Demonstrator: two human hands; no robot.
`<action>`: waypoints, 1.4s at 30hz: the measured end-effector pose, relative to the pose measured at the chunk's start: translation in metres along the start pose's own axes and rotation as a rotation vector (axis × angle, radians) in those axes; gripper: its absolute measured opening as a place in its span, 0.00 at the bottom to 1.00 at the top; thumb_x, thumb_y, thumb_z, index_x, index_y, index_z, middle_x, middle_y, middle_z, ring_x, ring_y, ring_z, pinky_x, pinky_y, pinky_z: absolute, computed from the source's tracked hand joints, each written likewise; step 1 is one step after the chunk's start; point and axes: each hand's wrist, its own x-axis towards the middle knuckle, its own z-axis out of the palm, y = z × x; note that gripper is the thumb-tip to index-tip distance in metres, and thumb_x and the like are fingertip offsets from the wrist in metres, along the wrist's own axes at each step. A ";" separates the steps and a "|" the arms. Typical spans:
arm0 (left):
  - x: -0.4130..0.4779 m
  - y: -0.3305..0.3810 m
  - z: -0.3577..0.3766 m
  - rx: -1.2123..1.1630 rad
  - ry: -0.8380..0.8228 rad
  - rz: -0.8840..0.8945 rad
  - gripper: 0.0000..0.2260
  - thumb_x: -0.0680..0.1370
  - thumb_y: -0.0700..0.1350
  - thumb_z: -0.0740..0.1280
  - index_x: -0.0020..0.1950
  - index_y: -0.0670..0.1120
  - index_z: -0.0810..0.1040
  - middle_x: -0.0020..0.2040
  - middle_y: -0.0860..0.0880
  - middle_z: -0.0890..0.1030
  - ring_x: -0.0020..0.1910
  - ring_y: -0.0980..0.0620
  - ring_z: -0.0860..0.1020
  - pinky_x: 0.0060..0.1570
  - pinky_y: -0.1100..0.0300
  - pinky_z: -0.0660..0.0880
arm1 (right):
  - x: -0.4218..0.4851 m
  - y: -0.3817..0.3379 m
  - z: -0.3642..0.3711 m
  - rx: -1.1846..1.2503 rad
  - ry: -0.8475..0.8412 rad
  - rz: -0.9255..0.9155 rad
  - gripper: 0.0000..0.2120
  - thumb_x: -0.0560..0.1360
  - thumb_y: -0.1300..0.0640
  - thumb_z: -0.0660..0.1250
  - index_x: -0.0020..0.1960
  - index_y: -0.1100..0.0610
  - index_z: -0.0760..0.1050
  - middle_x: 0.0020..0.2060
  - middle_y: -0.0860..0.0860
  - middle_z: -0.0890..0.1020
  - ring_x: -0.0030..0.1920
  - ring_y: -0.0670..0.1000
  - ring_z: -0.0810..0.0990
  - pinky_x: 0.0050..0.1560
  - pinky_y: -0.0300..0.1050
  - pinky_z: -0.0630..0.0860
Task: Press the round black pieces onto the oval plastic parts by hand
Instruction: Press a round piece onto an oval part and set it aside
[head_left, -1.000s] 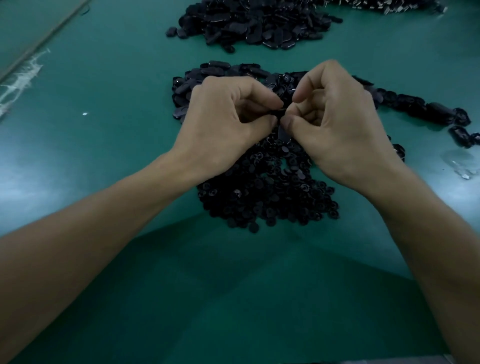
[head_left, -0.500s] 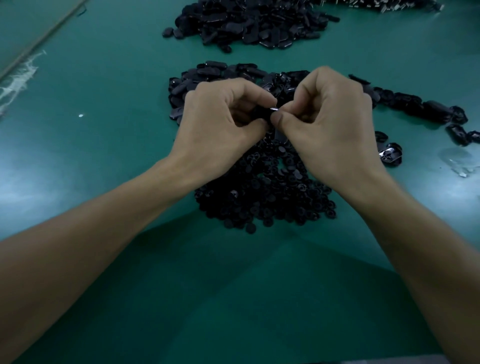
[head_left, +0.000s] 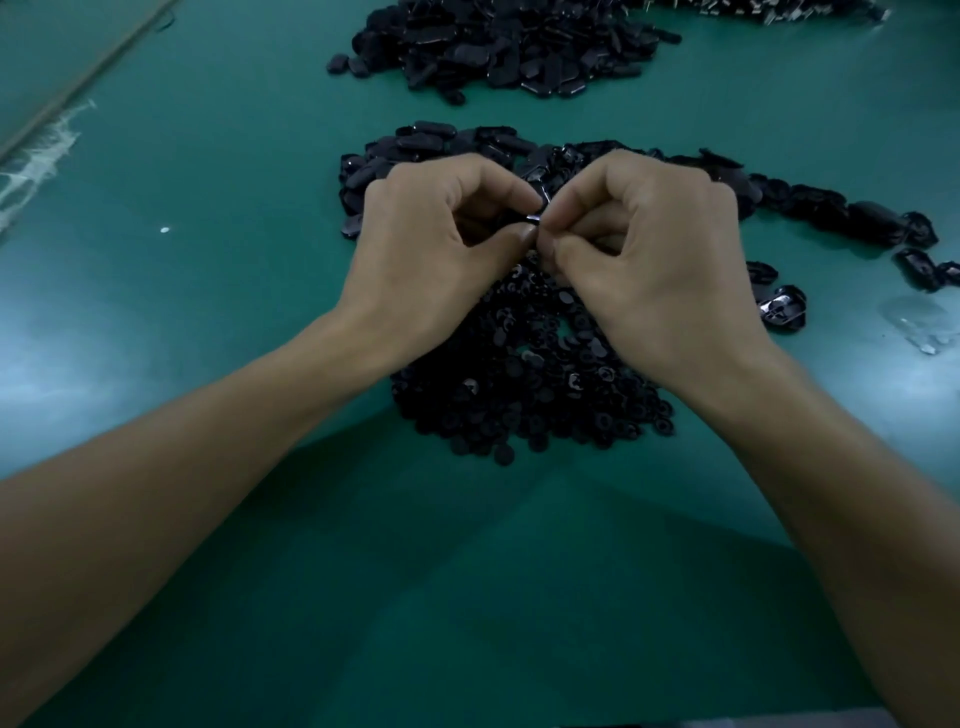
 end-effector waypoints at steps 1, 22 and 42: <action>0.001 -0.001 0.000 0.008 -0.001 -0.003 0.06 0.75 0.40 0.74 0.51 0.44 0.85 0.43 0.51 0.86 0.41 0.54 0.84 0.45 0.54 0.82 | 0.000 0.000 0.000 0.014 -0.020 -0.003 0.09 0.75 0.63 0.71 0.44 0.50 0.77 0.35 0.42 0.83 0.38 0.41 0.84 0.44 0.38 0.82; 0.003 -0.002 -0.003 -0.411 -0.181 -0.224 0.10 0.75 0.33 0.74 0.52 0.44 0.81 0.40 0.48 0.87 0.41 0.51 0.86 0.43 0.61 0.81 | 0.012 0.027 -0.015 0.160 -0.167 0.085 0.05 0.74 0.60 0.75 0.49 0.53 0.84 0.39 0.45 0.85 0.40 0.43 0.85 0.45 0.37 0.80; 0.007 0.000 -0.007 -0.379 -0.152 -0.239 0.08 0.74 0.33 0.74 0.46 0.45 0.82 0.36 0.50 0.86 0.38 0.50 0.86 0.41 0.60 0.83 | 0.009 0.026 -0.007 0.120 -0.104 0.062 0.07 0.75 0.57 0.74 0.53 0.50 0.82 0.42 0.45 0.84 0.44 0.43 0.84 0.50 0.42 0.81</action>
